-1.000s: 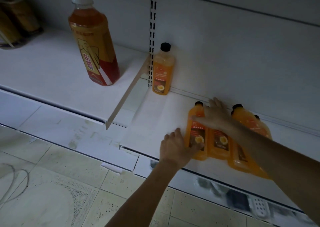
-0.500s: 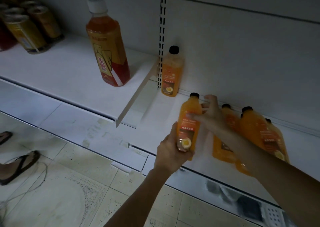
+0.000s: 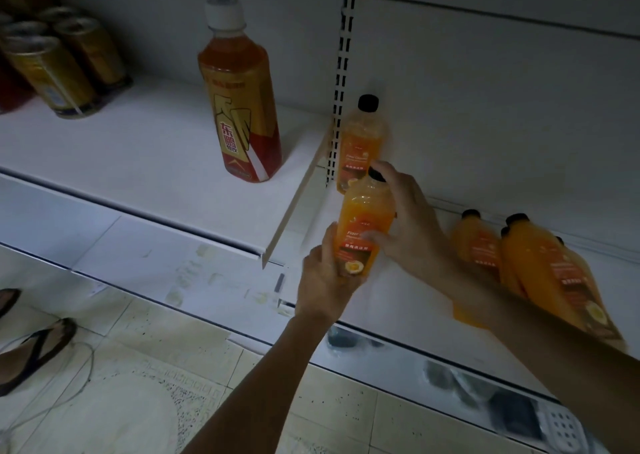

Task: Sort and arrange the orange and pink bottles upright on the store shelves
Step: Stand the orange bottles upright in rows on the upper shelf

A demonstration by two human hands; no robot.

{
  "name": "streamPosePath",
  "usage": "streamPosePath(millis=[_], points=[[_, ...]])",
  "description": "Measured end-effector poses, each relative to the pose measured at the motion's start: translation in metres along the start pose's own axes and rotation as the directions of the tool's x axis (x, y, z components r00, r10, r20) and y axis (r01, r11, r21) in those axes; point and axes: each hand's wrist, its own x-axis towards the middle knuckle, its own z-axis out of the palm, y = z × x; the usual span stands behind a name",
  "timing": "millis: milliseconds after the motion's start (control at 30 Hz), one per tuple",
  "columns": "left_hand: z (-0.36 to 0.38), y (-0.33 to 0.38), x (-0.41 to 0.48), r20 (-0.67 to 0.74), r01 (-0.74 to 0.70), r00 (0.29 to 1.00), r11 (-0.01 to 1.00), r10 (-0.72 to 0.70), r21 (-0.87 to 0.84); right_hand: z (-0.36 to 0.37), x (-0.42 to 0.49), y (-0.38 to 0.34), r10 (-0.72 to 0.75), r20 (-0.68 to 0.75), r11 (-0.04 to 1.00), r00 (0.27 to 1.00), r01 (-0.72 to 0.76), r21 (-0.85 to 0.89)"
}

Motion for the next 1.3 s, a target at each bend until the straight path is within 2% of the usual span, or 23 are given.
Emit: streamPosePath(millis=[33,100,167,233,333,433,533,767,867,1000,1067,1167,1300], points=[[-0.003,-0.005,-0.001,-0.013,-0.011,1.0,0.98,0.014,0.199,0.003,0.002,-0.003,-0.011,-0.001,1.0,1.0,0.011,-0.015],[-0.01,-0.015,-0.009,0.138,-0.01,0.989,0.904,-0.054,0.427,0.007,0.01,-0.007,-0.026,-0.009,0.999,1.0,0.025,-0.043],[-0.014,-0.023,-0.018,0.292,-0.055,0.951,0.871,-0.104,0.489,0.011,0.023,-0.008,-0.028,-0.042,0.997,0.999,0.024,-0.077],[-0.018,-0.025,-0.02,0.361,-0.103,0.926,0.847,-0.111,0.522,0.017,0.037,-0.005,-0.028,-0.095,0.994,0.995,0.018,-0.104],[-0.021,-0.024,-0.016,0.388,-0.113,0.912,0.831,-0.131,0.545,0.024,0.059,0.002,-0.041,-0.154,0.972,0.987,0.004,-0.234],[-0.024,-0.019,-0.016,0.406,-0.126,0.903,0.814,-0.143,0.567,0.024,0.075,0.013,-0.117,-0.199,0.883,0.973,0.011,-0.468],[-0.023,-0.014,-0.016,0.41,-0.105,0.896,0.819,-0.168,0.564,0.024,0.085,0.017,-0.136,-0.188,0.797,0.973,-0.006,-0.604],[-0.026,-0.008,-0.017,0.446,-0.106,0.873,0.814,-0.199,0.571,0.033,0.092,0.012,-0.116,-0.223,0.765,0.968,-0.056,-0.641],[-0.032,-0.003,-0.02,0.468,-0.101,0.856,0.816,-0.221,0.569,0.023,0.088,0.007,-0.09,-0.162,0.77,0.983,-0.035,-0.637],[-0.033,0.017,-0.018,0.298,-0.012,0.942,0.875,-0.152,0.484,-0.01,0.07,0.012,-0.088,-0.083,0.849,0.993,0.032,-0.527],[-0.025,0.038,-0.019,0.253,-0.025,0.963,0.906,-0.091,0.423,-0.032,0.056,0.027,-0.006,-0.088,0.851,0.996,-0.041,-0.524],[-0.007,0.074,-0.019,0.281,-0.082,0.96,0.952,-0.004,0.293,-0.068,0.03,0.058,0.166,-0.11,0.84,0.98,-0.199,-0.505],[0.023,0.121,-0.017,0.312,-0.113,0.948,0.98,0.057,0.165,-0.113,-0.014,0.094,0.42,-0.187,0.836,0.888,-0.459,-0.301]])
